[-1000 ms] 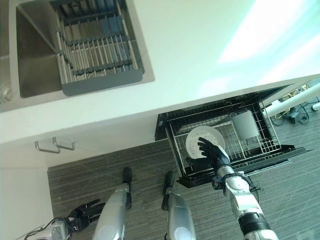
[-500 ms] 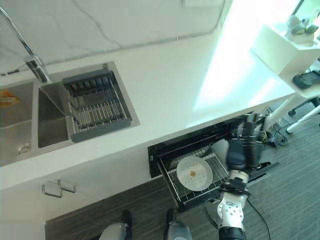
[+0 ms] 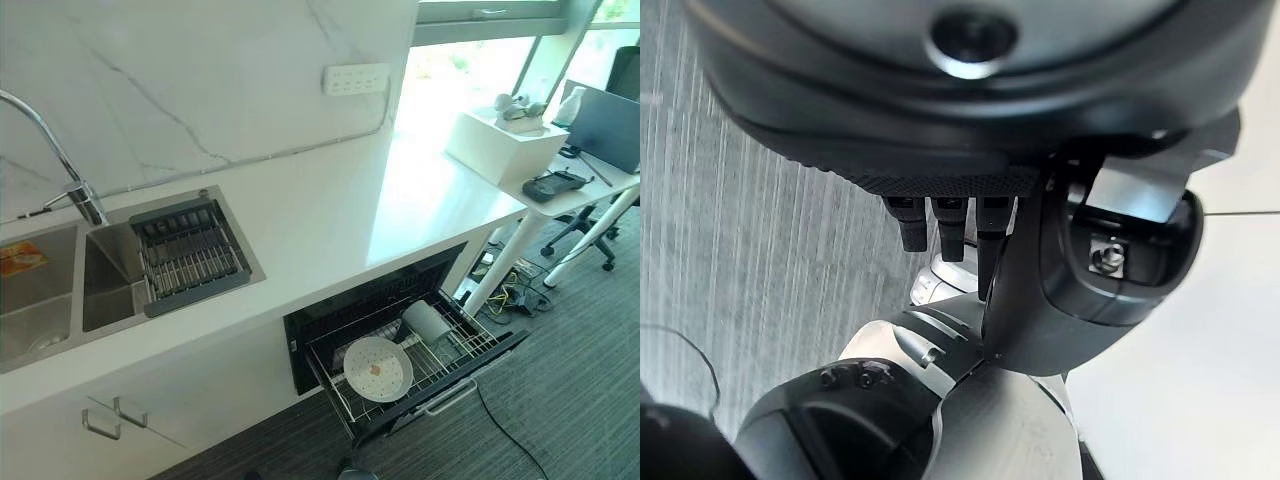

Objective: Place the dishes in the dishwasher.

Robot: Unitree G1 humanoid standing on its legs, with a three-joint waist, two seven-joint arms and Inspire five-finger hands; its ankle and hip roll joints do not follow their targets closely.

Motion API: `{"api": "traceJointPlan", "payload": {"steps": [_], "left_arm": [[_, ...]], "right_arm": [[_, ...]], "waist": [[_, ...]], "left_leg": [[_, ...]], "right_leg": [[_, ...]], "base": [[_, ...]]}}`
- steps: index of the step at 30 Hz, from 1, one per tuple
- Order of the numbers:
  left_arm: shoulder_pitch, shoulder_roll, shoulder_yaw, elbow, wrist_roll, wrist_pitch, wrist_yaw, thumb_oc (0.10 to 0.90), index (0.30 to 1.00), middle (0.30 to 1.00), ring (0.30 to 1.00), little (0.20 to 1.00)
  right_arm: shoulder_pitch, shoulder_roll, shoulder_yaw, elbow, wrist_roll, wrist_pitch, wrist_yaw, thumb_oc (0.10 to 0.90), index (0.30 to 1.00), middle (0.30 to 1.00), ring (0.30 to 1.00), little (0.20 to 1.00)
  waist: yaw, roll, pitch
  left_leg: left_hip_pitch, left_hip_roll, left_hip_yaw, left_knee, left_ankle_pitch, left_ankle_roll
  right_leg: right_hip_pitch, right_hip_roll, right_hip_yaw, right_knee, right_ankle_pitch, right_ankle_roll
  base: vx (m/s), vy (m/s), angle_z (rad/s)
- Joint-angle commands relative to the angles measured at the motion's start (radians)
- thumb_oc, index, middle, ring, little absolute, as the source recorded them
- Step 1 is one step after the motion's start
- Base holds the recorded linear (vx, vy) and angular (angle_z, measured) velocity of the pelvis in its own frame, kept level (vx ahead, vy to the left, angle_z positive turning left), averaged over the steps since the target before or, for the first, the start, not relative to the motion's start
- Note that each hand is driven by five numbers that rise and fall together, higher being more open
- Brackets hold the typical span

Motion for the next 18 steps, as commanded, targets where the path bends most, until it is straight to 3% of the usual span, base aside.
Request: {"api": "traceJointPlan", "payload": {"steps": [1,2,5,9,10,13,14,18], "left_arm": [[-0.040,-0.027,0.000,-0.024,0.047,0.014,-0.058,0.800,0.900,0.900,0.900,0.900],[-0.041,-0.027,-0.003,-0.026,0.051,0.013,-0.055,0.800,0.900,0.900,0.900,0.900],[-0.038,-0.037,-0.012,-0.035,0.069,0.012,-0.036,0.800,0.900,0.900,0.900,0.900],[-0.030,-0.043,-0.018,-0.042,0.079,0.012,-0.018,0.800,0.900,0.900,0.900,0.900],[-0.026,-0.042,-0.028,-0.055,0.072,0.019,-0.004,0.800,0.900,0.900,0.900,0.900],[-0.030,-0.040,-0.053,-0.070,0.059,0.020,0.001,0.800,0.900,0.900,0.900,0.900],[-0.034,-0.041,-0.075,-0.085,0.051,0.015,-0.001,0.800,0.900,0.900,0.900,0.900],[-0.038,-0.041,-0.116,-0.115,0.059,-0.004,-0.007,0.800,0.900,0.900,0.900,0.900]], "right_arm": [[-0.018,-0.078,0.063,-0.011,-0.146,0.112,-0.041,0.800,0.900,0.900,0.900,0.900],[-0.010,-0.077,0.075,0.022,-0.180,0.152,-0.070,0.800,0.900,0.900,0.900,0.900],[-0.002,-0.059,0.136,0.095,-0.450,0.232,-0.271,0.800,0.900,0.900,0.900,0.900],[-0.002,-0.014,0.234,0.094,-0.623,0.305,-0.312,0.800,0.900,0.900,0.900,0.900],[-0.008,0.012,0.310,0.068,-0.737,0.346,-0.333,0.800,0.900,0.900,0.900,0.900],[-0.026,0.023,0.411,0.022,-0.860,0.404,-0.332,0.800,0.900,0.900,0.900,0.900],[-0.041,0.020,0.492,-0.021,-0.946,0.437,-0.322,0.800,0.900,0.900,0.900,0.900],[-0.092,-0.029,0.642,-0.057,-1.150,0.496,-0.273,0.800,0.900,0.900,0.900,0.900]], "waist": [[0.013,-0.017,0.077],[0.015,-0.017,0.078],[0.023,-0.013,0.081],[0.035,-0.008,0.088],[0.041,-0.001,0.097],[0.047,0.011,0.114],[0.050,0.020,0.128],[0.068,0.029,0.170]], "left_leg": [[0.031,0.025,-0.010,0.095,-0.200,-0.017],[0.031,0.025,-0.011,0.095,-0.200,-0.017],[0.031,0.024,-0.016,0.095,-0.197,-0.014],[0.026,0.018,-0.027,0.095,-0.194,-0.009],[0.017,0.018,-0.034,0.095,-0.188,-0.008],[-0.005,0.014,-0.047,0.095,-0.178,-0.008],[-0.029,0.008,-0.057,0.095,-0.168,-0.010],[-0.054,-0.005,-0.074,0.095,-0.161,-0.011]], "right_leg": [[0.101,-0.037,-0.022,0.044,-0.187,0.021],[0.102,-0.038,-0.025,0.044,-0.188,0.021],[0.108,-0.040,-0.032,0.044,-0.190,0.018],[0.116,-0.041,-0.043,0.044,-0.195,0.013],[0.116,-0.042,-0.052,0.044,-0.199,0.007],[0.103,-0.044,-0.062,0.044,-0.200,-0.002],[0.086,-0.046,-0.068,0.044,-0.199,-0.007],[0.069,-0.051,-0.080,0.044,-0.199,-0.014]], "base": [[0.04,0.003,0.09],[0.04,-0.002,0.13],[0.03,-0.010,-0.09],[0.04,-0.013,0.13],[0.03,0.006,0.09],[-0.05,0.027,0.12],[-0.11,0.047,0.33],[-0.11,0.025,0.24]]}}
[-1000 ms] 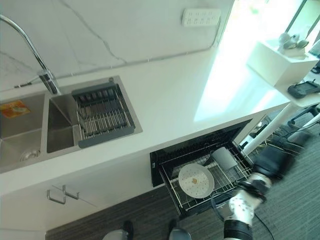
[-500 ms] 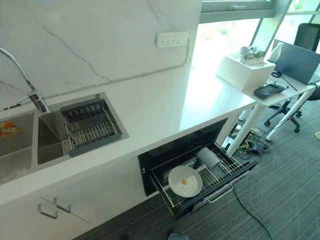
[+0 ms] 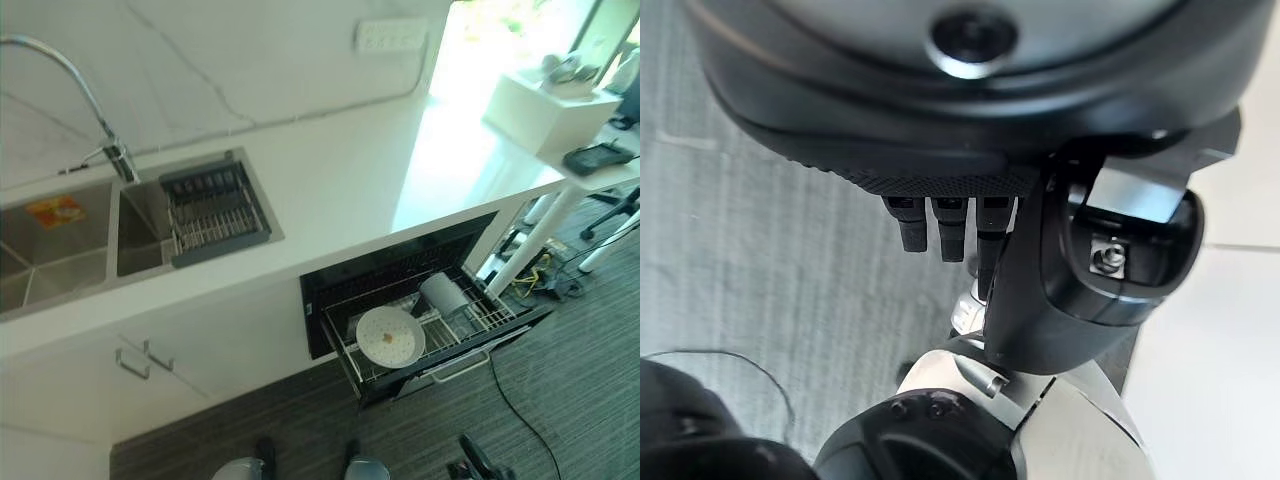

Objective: Place the dishes in the dishwasher.

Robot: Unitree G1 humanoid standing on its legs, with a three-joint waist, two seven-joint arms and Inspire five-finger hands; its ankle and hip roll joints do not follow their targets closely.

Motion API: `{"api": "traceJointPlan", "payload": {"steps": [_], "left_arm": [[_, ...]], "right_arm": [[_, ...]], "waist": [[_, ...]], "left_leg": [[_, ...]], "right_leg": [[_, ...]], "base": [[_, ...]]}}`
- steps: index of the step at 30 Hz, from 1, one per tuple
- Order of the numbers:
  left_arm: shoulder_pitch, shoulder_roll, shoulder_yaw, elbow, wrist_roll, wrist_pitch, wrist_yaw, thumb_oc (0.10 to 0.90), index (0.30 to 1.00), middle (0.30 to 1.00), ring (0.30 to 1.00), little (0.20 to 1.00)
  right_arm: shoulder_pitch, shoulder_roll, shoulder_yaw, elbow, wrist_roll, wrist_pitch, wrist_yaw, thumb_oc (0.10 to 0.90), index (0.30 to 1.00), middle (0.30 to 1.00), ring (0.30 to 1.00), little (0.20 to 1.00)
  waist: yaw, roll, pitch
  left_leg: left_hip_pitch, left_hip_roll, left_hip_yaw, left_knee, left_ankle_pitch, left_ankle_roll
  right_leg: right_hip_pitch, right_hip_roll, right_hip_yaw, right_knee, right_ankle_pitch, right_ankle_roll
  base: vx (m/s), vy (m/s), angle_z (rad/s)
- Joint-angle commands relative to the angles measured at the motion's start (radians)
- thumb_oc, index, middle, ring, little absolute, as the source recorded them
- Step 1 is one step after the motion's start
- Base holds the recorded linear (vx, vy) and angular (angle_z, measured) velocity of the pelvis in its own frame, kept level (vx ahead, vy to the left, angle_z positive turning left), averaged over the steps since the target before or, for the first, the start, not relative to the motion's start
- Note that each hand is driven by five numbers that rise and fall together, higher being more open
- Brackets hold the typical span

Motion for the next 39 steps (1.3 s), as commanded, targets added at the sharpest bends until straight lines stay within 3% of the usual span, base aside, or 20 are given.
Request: {"api": "traceJointPlan", "payload": {"steps": [1,9,13,15,29,34,39], "left_arm": [[-0.008,-0.007,-0.039,-0.031,0.011,-0.004,-0.019,0.800,0.900,0.900,0.900,0.900],[-0.020,0.034,-0.078,-0.101,0.035,0.020,-0.026,0.800,0.900,0.900,0.900,0.900],[-0.041,0.051,-0.097,-0.130,0.013,0.028,-0.025,0.800,0.900,0.900,0.900,0.900],[-0.053,0.059,-0.117,-0.128,-0.005,0.017,-0.029,0.800,0.900,0.900,0.900,0.900],[-0.084,0.090,-0.138,-0.125,-0.030,-0.009,-0.034,0.800,0.900,0.900,0.900,0.900],[-0.111,0.132,-0.153,-0.149,-0.052,-0.005,-0.020,0.800,0.900,0.900,0.900,0.900],[-0.119,0.161,-0.161,-0.182,-0.039,-0.003,-0.018,0.800,0.900,0.900,0.900,0.900]], "right_arm": [[-0.053,-0.092,-0.014,-0.039,-0.208,-0.006,0.047,0.800,0.900,0.900,0.900,0.900],[-0.228,-0.274,0.134,-0.093,-0.355,0.027,0.104,0.800,0.900,0.900,0.900,0.900],[-0.332,-0.341,0.159,-0.118,-0.383,0.032,0.062,0.800,0.900,0.900,0.900,0.900],[-0.443,-0.405,0.169,-0.110,-0.432,0.031,-0.045,0.800,0.900,0.900,0.900,0.900],[-0.715,-0.535,0.247,-0.081,-0.546,0.041,-0.099,0.800,0.900,0.900,0.900,0.900],[-0.912,-0.607,0.362,-0.039,-0.603,0.115,-0.026,0.800,0.900,0.900,0.900,0.900],[-0.989,-0.634,0.437,-0.045,-0.583,0.158,0.026,0.800,0.900,0.900,0.900,0.900]], "waist": [[0.010,-0.017,0.036],[0.068,-0.008,0.094],[0.090,-0.002,0.128],[0.110,-0.003,0.162],[0.164,-0.014,0.215],[0.192,-0.039,0.245],[0.201,-0.054,0.260]], "left_leg": [[0.040,0.034,-0.033,-0.012,-0.074,-0.033],[-0.008,0.009,-0.070,-0.012,-0.056,-0.029],[-0.026,0.000,-0.076,-0.012,-0.053,-0.022],[-0.031,-0.013,-0.081,-0.012,-0.053,-0.014],[-0.057,-0.033,-0.082,-0.012,-0.042,0.000],[-0.089,-0.033,-0.086,-0.012,-0.035,-0.001],[-0.105,-0.029,-0.094,-0.012,-0.026,-0.003]], "right_leg": [[0.123,-0.010,-0.005,0.023,-0.142,-0.011],[0.078,-0.015,-0.021,0.023,-0.123,-0.010],[0.050,-0.015,-0.017,0.023,-0.113,-0.009],[0.027,-0.015,-0.007,0.023,-0.102,-0.005],[-0.040,-0.029,0.000,0.023,-0.067,0.018],[-0.081,-0.032,-0.008,0.023,-0.048,0.033],[-0.090,-0.024,-0.018,0.023,-0.044,0.030]], "base": [[-0.10,-0.005,0.18],[-0.07,0.007,0.17],[-0.07,0.024,-0.04],[-0.05,0.039,0.01],[0.00,0.003,0.00],[-0.02,-0.045,0.00],[-0.01,-0.050,0.06]]}}
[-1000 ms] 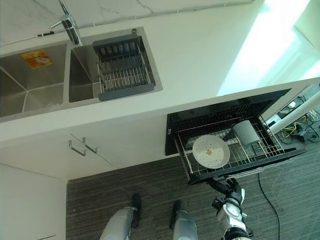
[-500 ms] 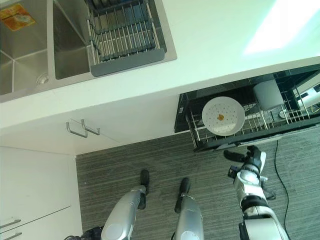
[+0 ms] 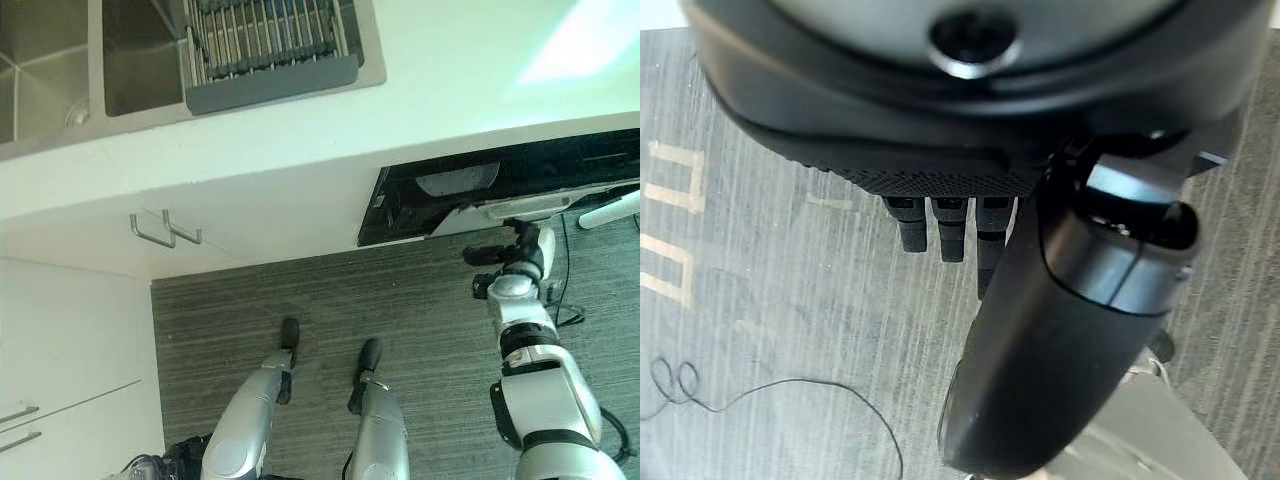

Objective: Place the dishes in the dishwasher.

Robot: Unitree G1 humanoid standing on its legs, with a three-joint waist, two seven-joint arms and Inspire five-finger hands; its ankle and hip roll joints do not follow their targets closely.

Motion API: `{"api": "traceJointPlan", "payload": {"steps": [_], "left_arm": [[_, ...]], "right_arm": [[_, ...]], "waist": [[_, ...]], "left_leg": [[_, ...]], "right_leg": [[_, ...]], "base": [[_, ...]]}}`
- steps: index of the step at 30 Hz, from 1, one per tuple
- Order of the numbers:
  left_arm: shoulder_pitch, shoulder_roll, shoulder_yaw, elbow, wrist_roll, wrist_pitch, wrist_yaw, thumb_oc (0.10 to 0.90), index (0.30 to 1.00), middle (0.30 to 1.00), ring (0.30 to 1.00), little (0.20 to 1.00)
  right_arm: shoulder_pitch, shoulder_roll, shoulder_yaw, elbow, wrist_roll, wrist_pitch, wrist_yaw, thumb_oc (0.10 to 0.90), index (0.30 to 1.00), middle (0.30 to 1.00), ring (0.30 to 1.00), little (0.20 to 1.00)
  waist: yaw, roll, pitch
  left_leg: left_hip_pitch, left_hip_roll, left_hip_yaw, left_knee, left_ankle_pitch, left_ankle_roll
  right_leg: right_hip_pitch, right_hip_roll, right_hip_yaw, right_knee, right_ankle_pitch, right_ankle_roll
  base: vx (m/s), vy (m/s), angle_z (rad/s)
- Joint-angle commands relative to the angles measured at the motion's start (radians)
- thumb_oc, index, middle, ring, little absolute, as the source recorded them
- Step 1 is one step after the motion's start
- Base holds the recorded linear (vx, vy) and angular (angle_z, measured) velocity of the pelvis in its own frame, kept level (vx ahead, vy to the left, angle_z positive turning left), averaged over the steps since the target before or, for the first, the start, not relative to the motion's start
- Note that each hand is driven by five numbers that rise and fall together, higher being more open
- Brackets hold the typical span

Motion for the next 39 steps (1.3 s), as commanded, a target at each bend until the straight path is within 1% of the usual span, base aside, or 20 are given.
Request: {"api": "traceJointPlan", "payload": {"steps": [1,3,6,8,10,11,12,13,14,16,19,22,24,27,29,30,32,35,37,39], "left_arm": [[0.037,0.080,-0.042,-0.034,-0.044,-0.019,-0.007,0.800,0.900,0.900,0.900,0.900],[0.032,0.087,-0.050,-0.048,-0.057,-0.028,0.000,0.800,0.900,0.900,0.900,0.900],[0.037,0.092,-0.051,-0.061,-0.052,-0.024,-0.001,0.800,0.900,0.900,0.900,0.900],[0.044,0.099,-0.045,-0.068,-0.130,0.001,-0.006,0.800,0.900,0.900,0.900,0.900],[0.052,0.101,-0.032,-0.074,-0.131,0.013,-0.035,0.800,0.900,0.900,0.900,0.900],[0.055,0.100,-0.033,-0.073,-0.136,0.006,-0.040,0.800,0.900,0.900,0.900,0.900],[0.061,0.099,-0.031,-0.072,-0.161,-0.034,-0.059,0.800,0.900,0.900,0.900,0.900],[0.068,0.100,-0.024,-0.080,-0.195,-0.101,-0.092,0.800,0.900,0.900,0.900,0.900],[0.074,0.102,-0.018,-0.099,-0.212,-0.123,-0.098,0.800,0.900,0.900,0.900,0.900],[0.090,0.107,-0.009,-0.141,-0.239,-0.135,-0.118,0.800,0.900,0.900,0.900,0.900],[0.102,0.107,-0.001,-0.189,-0.261,-0.162,-0.137,0.800,0.900,0.900,0.900,0.900],[0.123,0.116,-0.002,-0.233,-0.263,-0.197,-0.116,0.800,0.900,0.900,0.900,0.900],[0.128,0.118,-0.001,-0.230,-0.263,-0.193,-0.106,0.800,0.900,0.900,0.900,0.900],[0.139,0.110,0.009,-0.216,-0.257,-0.201,-0.116,0.800,0.900,0.900,0.900,0.900],[0.152,0.091,0.020,-0.213,-0.245,-0.206,-0.124,0.800,0.900,0.900,0.900,0.900],[0.163,0.074,0.026,-0.213,-0.201,-0.266,-0.111,0.800,0.900,0.900,0.900,0.900],[0.167,0.064,0.035,-0.221,-0.195,-0.281,-0.087,0.800,0.900,0.900,0.900,0.900],[0.179,0.036,0.059,-0.227,-0.091,-0.322,-0.043,0.800,0.900,0.900,0.900,0.900],[0.202,0.010,0.108,-0.210,-0.055,-0.308,0.075,0.800,0.900,0.900,0.900,0.900],[0.204,0.005,0.133,-0.195,-0.050,-0.320,0.108,0.800,0.900,0.900,0.900,0.900]], "right_arm": [[-0.229,-0.160,0.069,-0.178,-0.059,-0.130,-0.014,0.800,0.900,0.900,0.900,0.900],[-0.292,-0.163,0.116,-0.165,-0.063,-0.120,-0.011,0.800,0.900,0.900,0.900,0.900],[-0.337,-0.167,0.135,-0.166,-0.058,-0.114,-0.008,0.800,0.900,0.900,0.900,0.900],[-0.379,-0.173,0.154,-0.167,-0.078,-0.105,0.002,0.800,0.900,0.900,0.900,0.900],[-0.402,-0.181,0.173,-0.174,-0.093,-0.101,0.014,0.800,0.900,0.900,0.900,0.900],[-0.411,-0.183,0.179,-0.175,-0.089,-0.096,0.014,0.800,0.900,0.900,0.900,0.900],[-0.423,-0.185,0.187,-0.177,-0.077,-0.089,0.010,0.800,0.900,0.900,0.900,0.900],[-0.431,-0.189,0.192,-0.171,-0.061,-0.088,0.014,0.800,0.900,0.900,0.900,0.900],[-0.428,-0.191,0.188,-0.166,-0.056,-0.087,0.029,0.800,0.900,0.900,0.900,0.900],[-0.407,-0.189,0.169,-0.174,-0.059,-0.074,0.063,0.800,0.900,0.900,0.900,0.900],[-0.386,-0.191,0.161,-0.155,-0.048,-0.095,0.071,0.800,0.900,0.900,0.900,0.900],[-0.373,-0.199,0.113,-0.135,-0.020,-0.147,0.068,0.800,0.900,0.900,0.900,0.900],[-0.381,-0.200,0.105,-0.129,-0.024,-0.141,0.080,0.800,0.900,0.900,0.900,0.900],[-0.358,-0.196,0.110,-0.143,-0.061,-0.097,0.132,0.800,0.900,0.900,0.900,0.900],[-0.273,-0.167,0.086,-0.159,-0.028,-0.076,0.172,0.800,0.900,0.900,0.900,0.900],[-0.158,-0.130,0.034,-0.181,0.020,-0.081,0.197,0.800,0.900,0.900,0.900,0.900],[-0.021,-0.073,-0.033,-0.221,0.033,-0.082,0.218,0.800,0.900,0.900,0.900,0.900],[0.300,0.047,-0.116,-0.331,0.012,-0.095,0.182,0.800,0.900,0.900,0.900,0.900],[0.542,0.138,-0.174,-0.371,0.004,-0.122,0.159,0.800,0.900,0.900,0.900,0.900],[0.613,0.173,-0.194,-0.368,0.035,-0.128,0.096,0.800,0.900,0.900,0.900,0.900]], "waist": [[0.033,-0.044,-0.056],[0.041,-0.043,-0.051],[0.052,-0.042,-0.052],[0.057,-0.041,-0.053],[0.060,-0.039,-0.054],[0.061,-0.038,-0.054],[0.064,-0.037,-0.054],[0.065,-0.036,-0.056],[0.065,-0.035,-0.058],[0.068,-0.032,-0.063],[0.075,-0.029,-0.067],[0.080,-0.025,-0.075],[0.079,-0.024,-0.076],[0.074,-0.020,-0.083],[0.066,-0.015,-0.097],[0.057,-0.010,-0.110],[0.040,-0.007,-0.123],[-0.003,-0.010,-0.146],[-0.053,-0.013,-0.172],[-0.074,-0.015,-0.183]], "left_leg": [[0.010,0.007,-0.064,0.158,-0.248,-0.008],[0.006,0.007,-0.065,0.158,-0.247,-0.010],[0.001,0.007,-0.070,0.158,-0.244,-0.013],[-0.002,0.010,-0.069,0.158,-0.243,-0.014],[0.002,0.010,-0.073,0.158,-0.245,-0.014],[0.003,0.010,-0.075,0.158,-0.246,-0.015],[0.005,0.009,-0.077,0.158,-0.247,-0.015],[0.008,0.009,-0.077,0.158,-0.249,-0.016],[0.011,0.010,-0.075,0.158,-0.251,-0.017],[0.016,0.010,-0.073,0.158,-0.252,-0.018],[0.021,0.011,-0.072,0.158,-0.253,-0.022],[0.027,0.016,-0.070,0.158,-0.257,-0.026],[0.026,0.018,-0.068,0.158,-0.258,-0.027],[0.028,0.018,-0.065,0.158,-0.260,-0.030],[0.040,0.019,-0.056,0.158,-0.264,-0.033],[0.052,0.025,-0.048,0.158,-0.266,-0.034],[0.066,0.031,-0.037,0.158,-0.269,-0.034],[0.102,0.043,-0.019,0.158,-0.279,-0.031],[0.137,0.056,0.005,0.158,-0.285,-0.031],[0.154,0.060,0.016,0.158,-0.288,-0.033]], "right_leg": [[0.035,-0.020,0.006,0.025,-0.131,0.052],[0.035,-0.022,-0.003,0.025,-0.131,0.052],[0.037,-0.025,-0.016,0.025,-0.132,0.053],[0.038,-0.027,-0.025,0.025,-0.132,0.054],[0.046,-0.025,-0.030,0.025,-0.136,0.050],[0.048,-0.025,-0.032,0.025,-0.137,0.050],[0.051,-0.026,-0.035,0.025,-0.138,0.049],[0.055,-0.027,-0.037,0.025,-0.139,0.049],[0.058,-0.028,-0.037,0.025,-0.141,0.049],[0.061,-0.031,-0.040,0.025,-0.141,0.049],[0.068,-0.036,-0.047,0.025,-0.142,0.050],[0.075,-0.043,-0.059,0.025,-0.141,0.056],[0.075,-0.043,-0.061,0.025,-0.141,0.057],[0.079,-0.042,-0.060,0.025,-0.145,0.057],[0.085,-0.046,-0.055,0.025,-0.147,0.059],[0.096,-0.050,-0.052,0.025,-0.148,0.059],[0.108,-0.052,-0.048,0.025,-0.151,0.058],[0.139,-0.049,-0.041,0.025,-0.157,0.055],[0.165,-0.047,-0.033,0.025,-0.160,0.053],[0.178,-0.047,-0.030,0.025,-0.163,0.052]], "base": [[0.00,0.000,0.00],[0.00,0.000,0.00],[0.01,-0.024,0.09],[-0.01,-0.025,0.16],[0.00,-0.013,0.03],[0.00,0.000,0.00],[0.00,0.000,0.00],[0.00,0.000,0.00],[0.00,0.000,0.00],[0.00,0.000,0.00],[-0.01,-0.023,0.01],[-0.01,-0.051,0.09],[-0.04,-0.041,0.08],[-0.04,0.015,0.02],[-0.02,0.115,0.00],[0.03,0.145,0.02],[0.03,0.117,0.09],[0.06,0.069,0.10],[0.07,0.083,0.03],[0.04,0.046,-0.19]]}}
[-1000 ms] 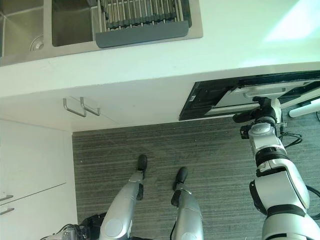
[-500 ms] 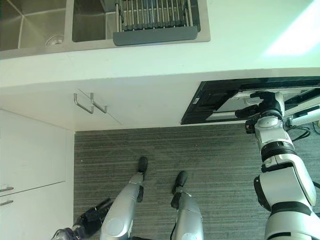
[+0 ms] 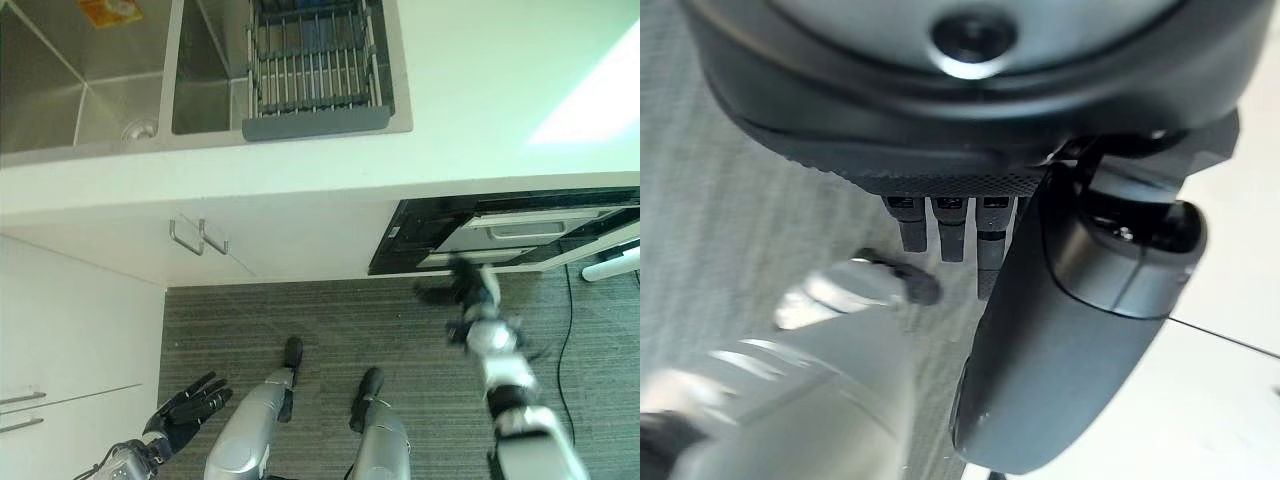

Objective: Place the dishes in the dishwasher.

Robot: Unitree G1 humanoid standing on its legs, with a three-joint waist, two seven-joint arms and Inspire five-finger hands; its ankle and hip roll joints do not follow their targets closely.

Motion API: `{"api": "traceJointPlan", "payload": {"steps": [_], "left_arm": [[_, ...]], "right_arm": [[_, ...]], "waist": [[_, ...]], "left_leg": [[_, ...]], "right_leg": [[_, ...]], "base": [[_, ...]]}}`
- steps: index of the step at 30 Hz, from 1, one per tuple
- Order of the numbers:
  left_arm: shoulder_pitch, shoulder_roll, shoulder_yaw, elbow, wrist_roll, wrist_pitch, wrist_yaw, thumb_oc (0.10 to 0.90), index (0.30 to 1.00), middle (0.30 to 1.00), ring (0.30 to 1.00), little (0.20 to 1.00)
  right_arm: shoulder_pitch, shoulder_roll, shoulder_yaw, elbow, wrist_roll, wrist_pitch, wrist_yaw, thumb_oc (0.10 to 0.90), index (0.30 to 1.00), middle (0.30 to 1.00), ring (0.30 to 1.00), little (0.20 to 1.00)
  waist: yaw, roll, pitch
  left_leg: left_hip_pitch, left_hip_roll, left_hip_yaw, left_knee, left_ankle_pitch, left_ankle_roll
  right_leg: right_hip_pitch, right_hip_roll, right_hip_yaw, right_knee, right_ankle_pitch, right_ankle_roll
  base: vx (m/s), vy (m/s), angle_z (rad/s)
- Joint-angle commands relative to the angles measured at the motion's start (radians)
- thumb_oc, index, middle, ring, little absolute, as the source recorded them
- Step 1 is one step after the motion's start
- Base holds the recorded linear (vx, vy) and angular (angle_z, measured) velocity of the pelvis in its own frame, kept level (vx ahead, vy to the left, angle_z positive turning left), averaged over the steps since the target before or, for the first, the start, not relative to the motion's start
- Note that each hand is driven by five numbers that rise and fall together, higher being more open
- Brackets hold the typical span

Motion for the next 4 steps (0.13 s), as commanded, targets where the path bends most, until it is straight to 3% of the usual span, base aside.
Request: {"api": "traceJointPlan", "payload": {"steps": [1,3,4], "left_arm": [[0.069,0.037,0.015,0.033,0.050,-0.049,0.110,0.800,0.900,0.900,0.900,0.900],[0.090,0.041,0.056,0.028,0.197,-0.065,0.203,0.800,0.900,0.900,0.900,0.900],[0.090,0.056,0.061,0.030,0.265,-0.077,0.283,0.800,0.900,0.900,0.900,0.900]], "right_arm": [[-0.061,-0.105,-0.041,0.053,0.052,-0.086,-0.132,0.800,0.900,0.900,0.900,0.900],[0.109,-0.032,-0.082,0.174,-0.097,-0.174,-0.037,0.800,0.900,0.900,0.900,0.900],[0.128,-0.030,-0.074,0.205,-0.066,-0.198,-0.020,0.800,0.900,0.900,0.900,0.900]], "waist": [[-0.044,-0.038,-0.112],[-0.092,-0.034,-0.157],[-0.101,-0.033,-0.176]], "left_leg": [[-0.025,0.087,0.042,0.194,-0.268,-0.045],[0.034,0.087,0.071,0.194,-0.277,-0.049],[0.052,0.085,0.074,0.194,-0.279,-0.051]], "right_leg": [[0.006,-0.002,0.021,-0.030,-0.084,0.045],[0.051,-0.003,0.040,-0.030,-0.091,0.047],[0.064,0.000,0.048,-0.030,-0.093,0.048]], "base": [[0.08,0.062,-0.38],[0.17,0.063,-0.32],[0.20,0.013,-0.36]]}}
